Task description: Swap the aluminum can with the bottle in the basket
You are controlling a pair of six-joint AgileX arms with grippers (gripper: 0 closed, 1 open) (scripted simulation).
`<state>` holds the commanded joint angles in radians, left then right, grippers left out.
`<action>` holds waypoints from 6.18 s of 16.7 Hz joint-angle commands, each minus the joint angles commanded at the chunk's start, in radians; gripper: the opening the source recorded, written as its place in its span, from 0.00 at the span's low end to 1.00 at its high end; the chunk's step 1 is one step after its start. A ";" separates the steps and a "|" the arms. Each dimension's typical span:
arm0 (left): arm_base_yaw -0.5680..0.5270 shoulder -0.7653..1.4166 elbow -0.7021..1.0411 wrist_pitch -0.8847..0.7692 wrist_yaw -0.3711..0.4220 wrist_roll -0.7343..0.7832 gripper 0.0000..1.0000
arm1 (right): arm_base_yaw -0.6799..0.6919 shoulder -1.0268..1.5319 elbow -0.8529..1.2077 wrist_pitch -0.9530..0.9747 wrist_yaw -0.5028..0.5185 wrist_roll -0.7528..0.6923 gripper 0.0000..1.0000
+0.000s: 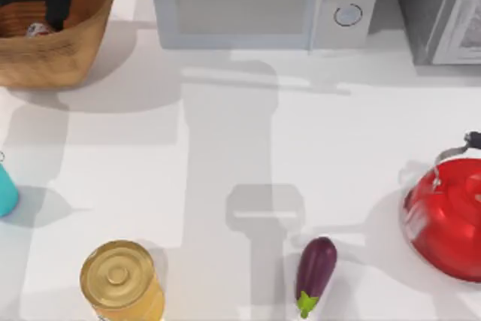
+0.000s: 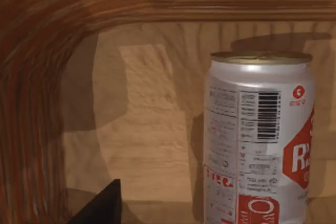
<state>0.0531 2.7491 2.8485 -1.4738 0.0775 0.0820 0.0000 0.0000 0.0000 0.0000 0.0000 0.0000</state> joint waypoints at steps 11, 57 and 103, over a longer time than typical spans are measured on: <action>-0.001 -0.024 -0.275 0.255 -0.001 -0.006 1.00 | 0.000 0.000 0.000 0.000 0.000 0.000 1.00; -0.118 -1.895 -2.014 1.076 0.059 -0.075 0.00 | 0.000 0.000 0.000 0.000 0.000 0.000 1.00; -0.372 -0.516 -1.904 2.738 1.045 -0.055 0.00 | 0.000 0.000 0.000 0.000 0.000 0.000 1.00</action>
<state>-0.3192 2.2330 0.9449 1.2638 1.1228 0.0267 0.0000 0.0000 0.0000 0.0000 0.0000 0.0000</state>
